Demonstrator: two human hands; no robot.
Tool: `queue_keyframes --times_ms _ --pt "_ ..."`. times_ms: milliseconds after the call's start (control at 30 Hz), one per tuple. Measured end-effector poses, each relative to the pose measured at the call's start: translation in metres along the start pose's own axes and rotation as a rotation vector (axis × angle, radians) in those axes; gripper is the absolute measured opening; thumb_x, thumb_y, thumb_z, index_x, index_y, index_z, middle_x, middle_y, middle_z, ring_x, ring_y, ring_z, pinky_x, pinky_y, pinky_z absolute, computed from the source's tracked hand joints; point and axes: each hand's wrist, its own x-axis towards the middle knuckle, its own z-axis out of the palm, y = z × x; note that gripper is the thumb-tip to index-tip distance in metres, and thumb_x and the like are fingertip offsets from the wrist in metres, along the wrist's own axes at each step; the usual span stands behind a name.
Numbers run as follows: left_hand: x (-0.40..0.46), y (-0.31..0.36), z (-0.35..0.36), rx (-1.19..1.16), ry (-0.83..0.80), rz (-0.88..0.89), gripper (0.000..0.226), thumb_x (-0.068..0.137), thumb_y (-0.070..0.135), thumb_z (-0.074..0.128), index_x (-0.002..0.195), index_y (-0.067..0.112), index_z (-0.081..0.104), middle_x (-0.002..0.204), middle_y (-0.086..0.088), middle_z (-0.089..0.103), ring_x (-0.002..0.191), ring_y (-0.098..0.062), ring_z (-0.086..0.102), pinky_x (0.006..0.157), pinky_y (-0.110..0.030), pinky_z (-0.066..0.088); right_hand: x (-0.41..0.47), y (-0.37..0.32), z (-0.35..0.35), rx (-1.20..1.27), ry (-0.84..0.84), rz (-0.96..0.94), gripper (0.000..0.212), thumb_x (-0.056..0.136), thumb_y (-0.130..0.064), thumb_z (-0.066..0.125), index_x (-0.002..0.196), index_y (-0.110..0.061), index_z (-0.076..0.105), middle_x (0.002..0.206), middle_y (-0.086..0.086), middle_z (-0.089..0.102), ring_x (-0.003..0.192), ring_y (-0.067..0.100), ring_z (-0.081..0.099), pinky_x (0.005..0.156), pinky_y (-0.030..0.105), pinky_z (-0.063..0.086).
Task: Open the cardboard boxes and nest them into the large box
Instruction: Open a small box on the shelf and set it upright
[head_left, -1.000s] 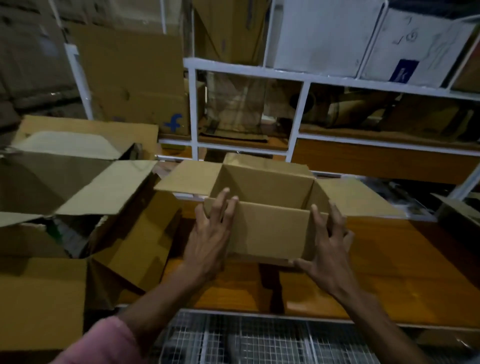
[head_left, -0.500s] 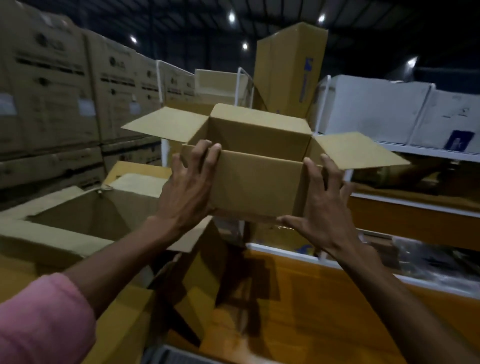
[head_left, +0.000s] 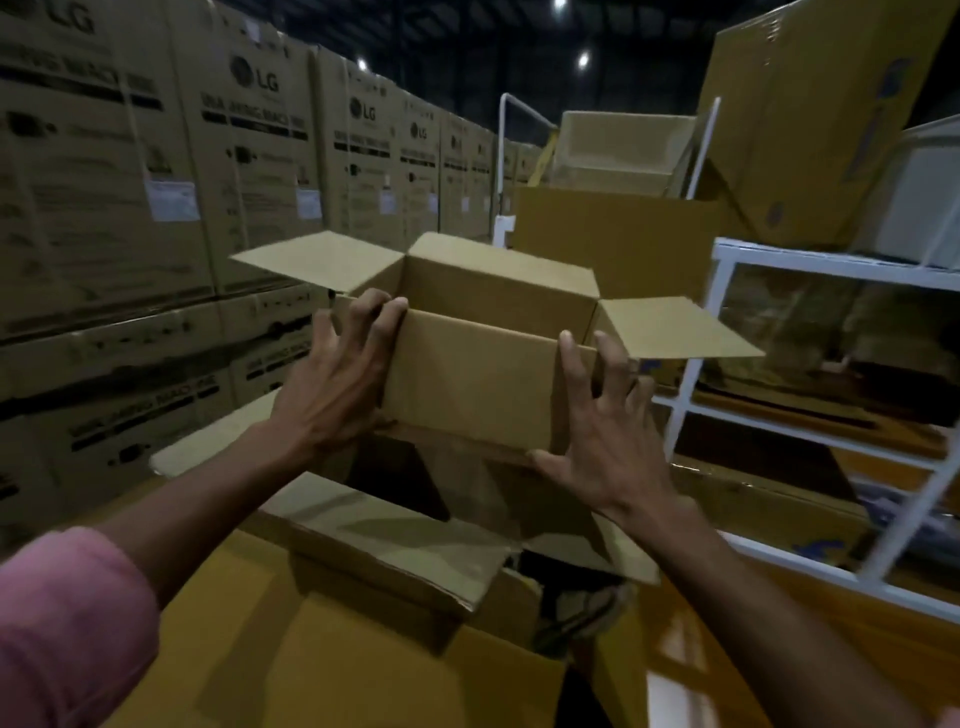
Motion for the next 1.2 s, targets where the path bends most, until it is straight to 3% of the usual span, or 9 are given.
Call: queue_keyframes --times_ms 267,433,600,867,1000,1100,1200 --pt "-0.02 -0.066 0.065 -0.047 -0.144 -0.06 0.128 0.056 0.04 0.096 0.155 0.018 0.017 0.15 -0.015 0.024 0.118 -0.048 0.041 0.066 -0.058 0.06 0.015 -0.057 0.051 -0.091 -0.156 0.019 0.129 0.067 -0.061 0.082 0.158 -0.032 -0.005 0.162 0.014 0.004 0.128 0.049 0.031 0.093 0.057 0.051" --pt "-0.034 -0.077 0.078 -0.106 -0.141 -0.035 0.125 0.056 0.045 0.094 0.153 0.015 0.019 0.146 -0.017 0.027 0.117 -0.048 0.039 0.059 -0.054 0.06 0.001 -0.073 0.062 -0.137 -0.187 0.047 0.128 0.067 -0.062 0.082 0.159 -0.03 0.001 0.16 0.016 0.011 0.118 0.046 0.043 0.084 0.053 0.056" --pt "-0.046 -0.085 0.077 -0.149 -0.151 0.003 0.126 0.057 0.057 0.089 0.153 0.017 0.019 0.147 -0.016 0.027 0.122 -0.045 0.036 0.065 -0.055 0.06 -0.016 -0.086 0.064 -0.133 -0.173 0.063 0.128 0.064 -0.06 0.085 0.16 -0.028 0.006 0.159 0.018 0.017 0.114 0.046 0.047 0.081 0.05 0.057" --pt "-0.055 -0.096 0.073 -0.142 -0.2 0.038 0.127 0.054 0.058 0.09 0.153 0.021 0.018 0.148 -0.013 0.025 0.124 -0.042 0.038 0.068 -0.054 0.06 -0.028 -0.097 0.056 -0.093 -0.268 0.061 0.127 0.075 -0.062 0.077 0.156 -0.033 -0.016 0.162 0.015 -0.004 0.126 0.044 0.041 0.096 0.049 0.052" --pt "-0.051 -0.094 0.08 -0.112 -0.24 0.032 0.126 0.055 0.055 0.09 0.152 0.021 0.018 0.148 -0.011 0.022 0.119 -0.04 0.04 0.067 -0.052 0.061 -0.025 -0.095 0.06 -0.078 -0.307 0.088 0.125 0.075 -0.064 0.076 0.156 -0.033 -0.014 0.161 0.015 -0.004 0.124 0.041 0.045 0.095 0.048 0.052" --pt "-0.043 -0.089 0.082 -0.112 -0.325 0.015 0.127 0.059 0.053 0.088 0.154 0.024 0.01 0.154 -0.007 0.014 0.127 -0.04 0.037 0.083 -0.055 0.059 -0.017 -0.085 0.063 -0.054 -0.389 0.099 0.12 0.077 -0.065 0.074 0.157 -0.034 -0.01 0.166 0.009 -0.013 0.136 0.046 0.038 0.103 0.054 0.045" --pt "-0.033 -0.086 0.08 -0.058 -0.633 0.002 0.127 0.073 0.045 0.083 0.159 0.022 -0.008 0.163 -0.001 -0.002 0.142 -0.04 0.027 0.114 -0.054 0.039 -0.007 -0.073 0.063 -0.017 -0.547 0.04 0.104 0.079 -0.076 0.061 0.156 -0.037 0.002 0.169 0.0 -0.014 0.142 0.045 0.036 0.11 0.059 0.039"
